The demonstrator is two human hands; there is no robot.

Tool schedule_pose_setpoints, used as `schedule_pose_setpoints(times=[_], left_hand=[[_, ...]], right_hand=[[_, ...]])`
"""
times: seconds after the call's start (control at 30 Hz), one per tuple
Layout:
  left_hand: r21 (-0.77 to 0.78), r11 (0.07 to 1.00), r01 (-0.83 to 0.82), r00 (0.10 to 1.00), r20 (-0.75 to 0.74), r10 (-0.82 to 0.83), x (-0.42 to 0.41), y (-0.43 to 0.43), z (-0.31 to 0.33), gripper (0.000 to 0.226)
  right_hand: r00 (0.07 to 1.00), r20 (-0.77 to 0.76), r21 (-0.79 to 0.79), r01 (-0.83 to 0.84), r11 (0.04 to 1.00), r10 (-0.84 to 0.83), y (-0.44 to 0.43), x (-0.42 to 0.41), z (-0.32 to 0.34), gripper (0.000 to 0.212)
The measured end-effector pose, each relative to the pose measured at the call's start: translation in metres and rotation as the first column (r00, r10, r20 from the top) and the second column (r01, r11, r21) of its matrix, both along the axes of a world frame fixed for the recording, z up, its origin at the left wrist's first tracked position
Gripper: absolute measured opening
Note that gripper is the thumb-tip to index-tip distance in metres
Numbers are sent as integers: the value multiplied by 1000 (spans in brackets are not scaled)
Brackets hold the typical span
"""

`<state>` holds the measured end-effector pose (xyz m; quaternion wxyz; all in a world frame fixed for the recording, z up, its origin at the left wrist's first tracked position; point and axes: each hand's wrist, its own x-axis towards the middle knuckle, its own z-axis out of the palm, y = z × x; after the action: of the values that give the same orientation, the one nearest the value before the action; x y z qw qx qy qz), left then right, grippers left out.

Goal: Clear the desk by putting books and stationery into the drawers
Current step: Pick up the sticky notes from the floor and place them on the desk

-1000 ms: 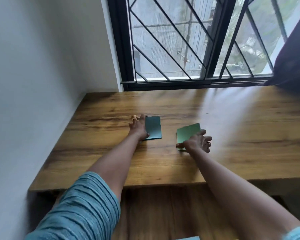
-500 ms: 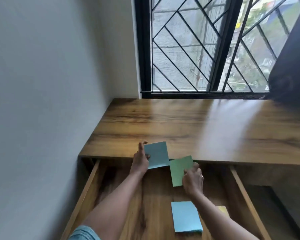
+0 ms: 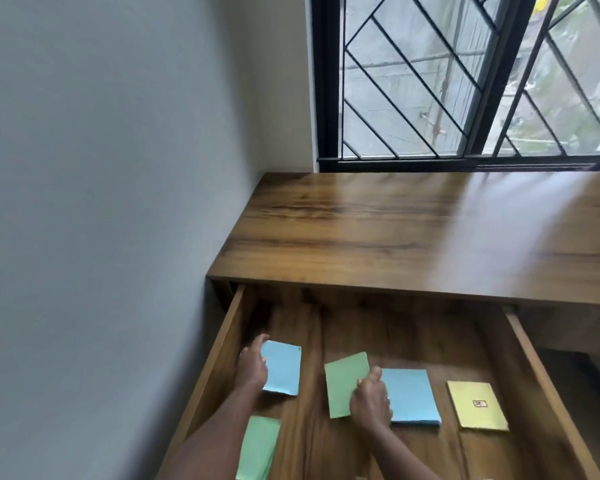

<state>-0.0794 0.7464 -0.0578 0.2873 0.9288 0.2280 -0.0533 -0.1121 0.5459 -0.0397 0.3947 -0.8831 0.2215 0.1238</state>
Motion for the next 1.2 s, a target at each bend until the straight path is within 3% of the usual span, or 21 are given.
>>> schedule_pose_setpoints(times=[0.13, 0.3, 0.47, 0.57, 0.67, 0.83, 0.97, 1.07, 1.2], left_hand=[[21, 1000, -3, 999, -35, 3, 0, 5, -12, 58], [52, 998, -22, 995, -101, 27, -9, -1, -17, 62], [92, 983, 160, 950, -283, -129, -25, -18, -30, 76], [150, 969, 196, 942, -303, -144, -29, -16, -39, 76], [156, 961, 229, 936, -305, -174, -27, -13, -40, 75], [131, 966, 222, 934, -313, -172, -34, -12, -42, 72], [180, 958, 225, 953, -248, -177, -37, -13, -36, 67], [240, 943, 229, 961, -208, -181, -43, -20, -24, 67], [286, 944, 163, 979, -169, -117, -67, -37, -6, 71]], right_hand=[[998, -54, -37, 29, 999, -31, 16, 7, -10, 30], [990, -140, -216, -11, 976, -20, 35, 3, -19, 41], [990, -122, -312, 25, 950, -66, 51, -1, -24, 54], [988, -101, -324, -146, 935, 119, 53, -7, -37, 66], [925, -108, -366, -379, 850, 365, 46, -13, -53, 69], [891, -194, -328, -453, 829, 411, 43, -16, -62, 71], [915, -151, -284, -402, 871, 373, 44, -15, -50, 71], [946, -79, -348, -320, 881, 313, 35, -23, -41, 70], [990, -9, -277, -136, 951, 139, 21, -42, -29, 71]])
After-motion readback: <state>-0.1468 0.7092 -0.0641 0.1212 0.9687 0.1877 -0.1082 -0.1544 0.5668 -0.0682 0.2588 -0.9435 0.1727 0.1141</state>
